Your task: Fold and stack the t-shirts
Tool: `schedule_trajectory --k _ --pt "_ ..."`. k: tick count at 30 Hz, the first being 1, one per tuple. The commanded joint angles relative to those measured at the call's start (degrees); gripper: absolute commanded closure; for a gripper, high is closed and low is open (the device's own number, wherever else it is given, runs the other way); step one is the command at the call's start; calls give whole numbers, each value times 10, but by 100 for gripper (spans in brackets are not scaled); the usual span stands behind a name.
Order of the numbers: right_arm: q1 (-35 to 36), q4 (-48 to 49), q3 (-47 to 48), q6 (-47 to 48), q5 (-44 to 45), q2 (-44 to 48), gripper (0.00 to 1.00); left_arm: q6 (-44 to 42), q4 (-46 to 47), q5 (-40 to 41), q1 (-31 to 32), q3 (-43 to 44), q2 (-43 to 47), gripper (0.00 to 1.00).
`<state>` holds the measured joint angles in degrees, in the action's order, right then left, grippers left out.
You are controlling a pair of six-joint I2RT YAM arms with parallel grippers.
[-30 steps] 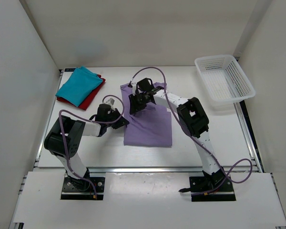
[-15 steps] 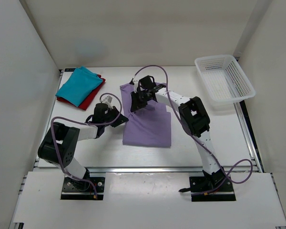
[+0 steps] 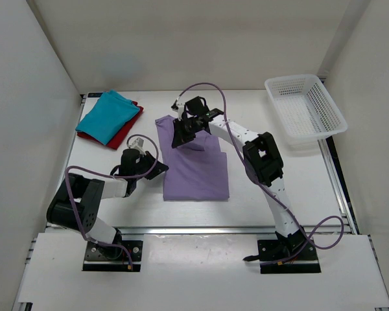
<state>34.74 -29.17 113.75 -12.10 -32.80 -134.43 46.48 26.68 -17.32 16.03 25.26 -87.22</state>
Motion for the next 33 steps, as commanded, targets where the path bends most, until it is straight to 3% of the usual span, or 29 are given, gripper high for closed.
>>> schedule_trajectory --k 1,4,9,11,16,18,21,23,25,27,30,33 --pt "-13 29 73 -10 33 -21 100 10 -6 -6 -3 -35 30 100" --pt "-13 25 104 -7 25 -43 99 20 14 4 -7 -52 42 97" --pt "-13 -21 164 -1 23 -90 84 31 4 3 -29 -56 47 87" --pt "-12 -35 186 1 17 -90 77 40 1 18 -40 -67 59 84" --pt "-14 -58 175 19 38 -28 74 54 -5 54 -82 -111 137 84" --pt "-20 -50 109 21 48 14 74 45 -23 83 -81 -110 183 85" --pt "-31 6 -35 7 63 99 85 13 -71 131 -55 -88 245 82" --pt "-53 91 -141 -13 50 151 94 9 -91 142 -42 -74 260 80" --pt "-79 159 -240 -41 40 214 96 19 -94 125 -47 -76 252 79" --pt "-107 194 -317 -57 30 226 88 31 -73 92 -66 -91 234 75" --pt "-128 209 -342 -54 25 204 65 59 -36 54 -119 -138 210 73" --pt "-136 217 -326 -62 16 170 57 56 -34 69 -134 -156 232 71"
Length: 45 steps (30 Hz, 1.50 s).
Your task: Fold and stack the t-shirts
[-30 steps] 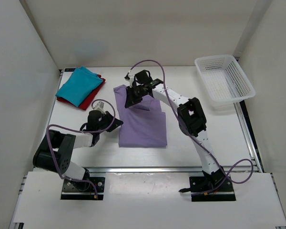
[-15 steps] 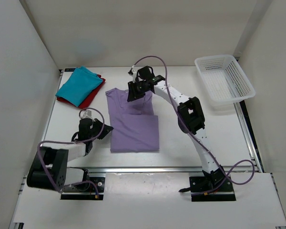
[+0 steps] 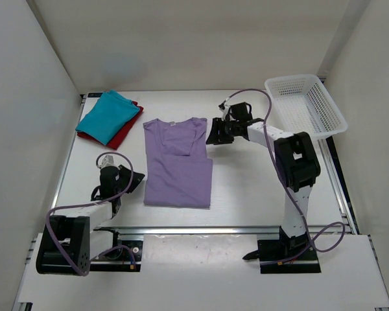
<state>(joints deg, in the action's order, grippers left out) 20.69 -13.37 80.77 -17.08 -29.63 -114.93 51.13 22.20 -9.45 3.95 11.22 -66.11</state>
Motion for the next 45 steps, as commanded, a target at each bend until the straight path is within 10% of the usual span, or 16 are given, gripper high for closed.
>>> schedule_trajectory --k 1,8,12,20,25,28,32,45 --pt "4 61 9 -16 -17 -40 56 1 4 -5 -9 -17 33 71" --pt "-4 75 75 -47 -60 -128 59 -79 -75 51 73 63 35 65" --pt "-11 84 78 -61 -66 -137 99 -95 -79 31 69 75 -25 66" --pt "-98 78 55 -49 -48 -79 100 -102 -94 30 84 89 -32 84" --pt "-109 41 127 -20 -78 -82 54 -136 -145 44 116 100 -15 75" --pt "-105 5 116 -6 -36 -37 49 -138 -153 50 144 72 4 58" --pt "-87 111 -85 -63 8 116 51 -125 -160 35 164 31 19 2" --pt "21 228 -596 -174 66 452 52 -122 -170 10 189 -13 58 11"
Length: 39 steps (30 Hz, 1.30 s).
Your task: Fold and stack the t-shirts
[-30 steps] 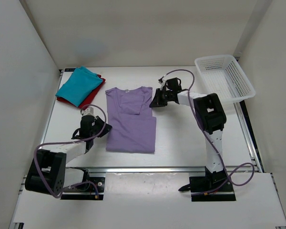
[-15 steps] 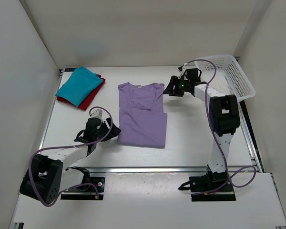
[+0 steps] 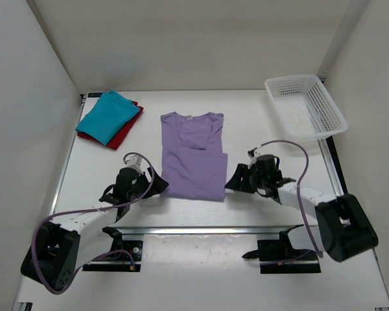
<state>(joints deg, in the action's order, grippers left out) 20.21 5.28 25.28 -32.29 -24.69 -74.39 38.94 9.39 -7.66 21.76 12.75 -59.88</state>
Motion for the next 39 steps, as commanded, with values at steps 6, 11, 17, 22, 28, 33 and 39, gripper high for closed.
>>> schedule_trajectory --k 6,11,17,22,28,33,39 --pt "38 86 -88 -44 -6 48 49 15 -10 -4 22 -37 -24 44" --pt "68 116 -72 -57 -19 0 65 19 6 -3 31 -27 -48 59" --pt "68 131 -73 -60 -12 -3 95 25 -18 8 47 -10 -55 95" --pt "111 58 -95 -64 24 70 100 21 -117 -11 78 -22 -1 100" --pt "228 -105 -136 -138 109 280 100 55 -346 -30 104 -35 263 100" --pt "94 -164 48 -15 43 228 100 11 -326 -52 34 124 177 100" --pt "-28 -145 326 64 -15 -34 100 -10 -192 -53 -38 322 -94 100"
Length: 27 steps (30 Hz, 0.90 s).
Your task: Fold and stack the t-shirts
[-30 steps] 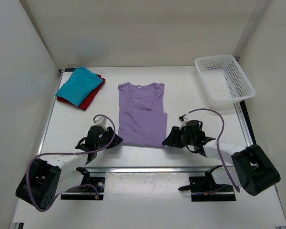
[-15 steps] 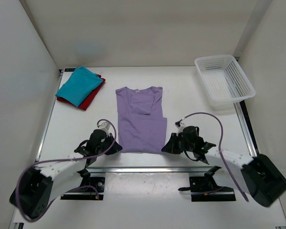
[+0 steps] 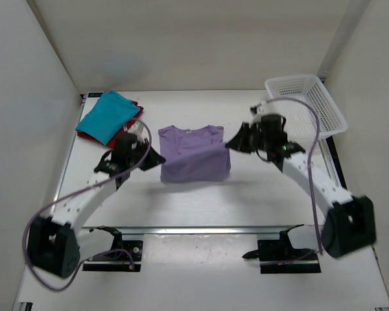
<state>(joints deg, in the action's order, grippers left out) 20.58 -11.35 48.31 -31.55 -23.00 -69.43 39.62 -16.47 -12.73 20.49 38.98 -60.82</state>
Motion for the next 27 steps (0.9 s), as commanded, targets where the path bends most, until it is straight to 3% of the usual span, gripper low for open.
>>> schedule_trajectory --k 1,6,9,12,14,15,16,17,18,19,22,24,27 --pt "-38 0 175 68 -34 -148 100 -16 79 -3 -40 101 -150 100" --pt "-79 -69 435 90 -80 -415 100 -14 59 13 -92 302 -380 100" --pt "-94 -102 571 102 -118 -537 100 16 73 0 -129 352 -460 100" --pt "-111 -134 726 86 -160 -659 84 43 98 18 -151 358 -495 89" --pt "-107 -158 866 72 -185 -730 65 73 129 3 -174 345 -503 73" --pt "-106 -201 956 77 -188 -770 61 95 150 -8 -185 317 -496 42" --pt "-106 -245 1003 83 -177 -790 56 97 196 -2 -197 305 -482 26" --pt "-106 -287 1070 85 -168 -822 54 106 213 1 -205 289 -469 1" --pt "-106 -304 1094 92 -163 -835 54 106 208 2 -224 286 -462 1" --pt "-105 -308 1095 95 -162 -832 54 102 208 -1 -223 290 -459 1" --pt "-82 -353 1099 132 -136 -817 75 81 209 6 -212 282 -441 1" --pt "-57 -380 1103 149 -111 -816 92 65 211 10 -170 269 -419 1" --pt "-29 -390 1105 167 -98 -825 100 33 229 42 -107 241 -384 1"
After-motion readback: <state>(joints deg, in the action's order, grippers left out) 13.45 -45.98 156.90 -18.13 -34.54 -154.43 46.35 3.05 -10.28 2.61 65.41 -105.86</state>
